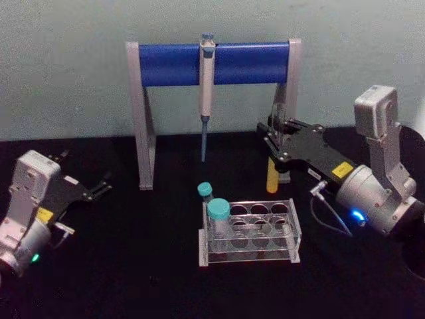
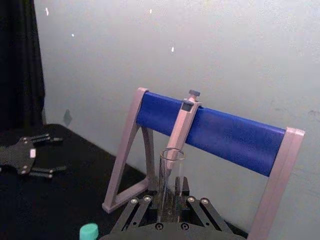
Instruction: Pick up the test tube from the test tube rack, shake it, then place it back into the test tube rack.
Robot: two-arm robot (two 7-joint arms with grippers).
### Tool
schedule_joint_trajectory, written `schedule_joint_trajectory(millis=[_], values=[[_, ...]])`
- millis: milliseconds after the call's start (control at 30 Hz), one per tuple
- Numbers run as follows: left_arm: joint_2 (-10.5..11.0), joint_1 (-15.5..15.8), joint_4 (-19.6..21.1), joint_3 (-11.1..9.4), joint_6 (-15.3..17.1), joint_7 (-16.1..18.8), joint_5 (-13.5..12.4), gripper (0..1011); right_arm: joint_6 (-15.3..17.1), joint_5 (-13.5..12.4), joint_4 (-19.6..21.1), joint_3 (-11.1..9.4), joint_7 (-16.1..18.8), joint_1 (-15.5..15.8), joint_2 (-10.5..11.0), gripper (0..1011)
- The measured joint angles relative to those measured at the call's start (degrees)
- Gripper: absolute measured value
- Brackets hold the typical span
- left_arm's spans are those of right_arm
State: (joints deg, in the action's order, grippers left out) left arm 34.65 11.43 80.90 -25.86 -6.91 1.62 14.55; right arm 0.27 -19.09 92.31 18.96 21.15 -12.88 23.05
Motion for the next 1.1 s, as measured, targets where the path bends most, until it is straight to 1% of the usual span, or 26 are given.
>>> schedule_joint_trajectory(millis=[167, 267, 300, 400, 433, 500, 633, 733, 833, 967, 1100], values=[[0.0, 0.0, 0.0, 0.0, 0.0, 0.0, 0.0, 1001, 1.1, -0.3, 2.8, -0.7, 0.9, 1.9, 1.5, 235], [0.0, 0.0, 0.0, 0.0, 0.0, 0.0, 0.0, 1001, 2.1, -1.7, 4.4, -1.0, 1.8, 3.2, 2.3, 235], [0.0, 0.0, 0.0, 0.0, 0.0, 0.0, 0.0, 1001, 2.6, -2.5, 5.0, -1.1, 2.4, 3.8, 2.6, 235], [0.0, 0.0, 0.0, 0.0, 0.0, 0.0, 0.0, 1001, 3.1, -3.7, 5.5, -1.0, 3.0, 4.2, 2.7, 235], [0.0, 0.0, 0.0, 0.0, 0.0, 0.0, 0.0, 1001, 3.4, -4.6, 5.7, -0.8, 3.5, 4.4, 2.8, 235], [0.0, 0.0, 0.0, 0.0, 0.0, 0.0, 0.0, 1001, 3.6, -5.5, 5.8, -0.5, 4.0, 4.4, 2.7, 235], [0.0, 0.0, 0.0, 0.0, 0.0, 0.0, 0.0, 1001, 3.8, -7.7, 5.2, 0.8, 5.0, 3.4, 2.0, 235], [0.0, 0.0, 0.0, 0.0, 0.0, 0.0, 0.0, 1001, 3.3, -8.7, 4.2, 1.5, 5.3, 2.3, 1.1, 235], [0.0, 0.0, 0.0, 0.0, 0.0, 0.0, 0.0, 1001, 2.6, -9.2, 3.1, 2.1, 5.3, 1.4, 0.3, 235], [0.0, 0.0, 0.0, 0.0, 0.0, 0.0, 0.0, 1001, 1.2, -9.5, 0.8, 3.0, 4.8, -0.5, -1.1, 235], [0.0, 0.0, 0.0, 0.0, 0.0, 0.0, 0.0, 1001, 0.1, -9.5, -1.3, 3.2, 3.9, -2.0, -2.1, 235]])
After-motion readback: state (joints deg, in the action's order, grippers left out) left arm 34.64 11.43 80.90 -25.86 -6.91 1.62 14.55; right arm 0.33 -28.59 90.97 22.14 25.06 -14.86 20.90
